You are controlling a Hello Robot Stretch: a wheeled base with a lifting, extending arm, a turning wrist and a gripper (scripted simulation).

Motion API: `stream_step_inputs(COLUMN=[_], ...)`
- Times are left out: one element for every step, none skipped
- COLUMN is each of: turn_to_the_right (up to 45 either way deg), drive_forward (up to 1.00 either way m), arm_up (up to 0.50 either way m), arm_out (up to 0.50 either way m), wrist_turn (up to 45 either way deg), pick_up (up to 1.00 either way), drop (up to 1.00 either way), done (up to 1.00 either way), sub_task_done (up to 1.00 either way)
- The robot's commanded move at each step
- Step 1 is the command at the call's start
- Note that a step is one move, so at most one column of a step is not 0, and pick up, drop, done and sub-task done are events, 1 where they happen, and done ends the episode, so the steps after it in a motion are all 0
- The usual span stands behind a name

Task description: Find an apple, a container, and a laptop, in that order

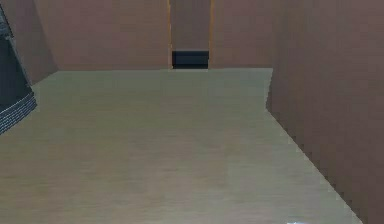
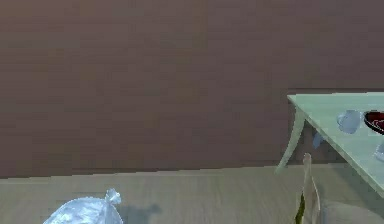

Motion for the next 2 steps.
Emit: stream_step_inputs(turn_to_the_right=[0.0, 0.0], drive_forward=[0.8, 1.0], arm_up=[0.0, 0.0], arm_out=[0.0, 0.0], wrist_turn=[0.0, 0.0], pick_up=[0.0, 0.0], drop=[0.0, 0.0], done=[0.0, 0.0], sub_task_done=[0.0, 0.0])
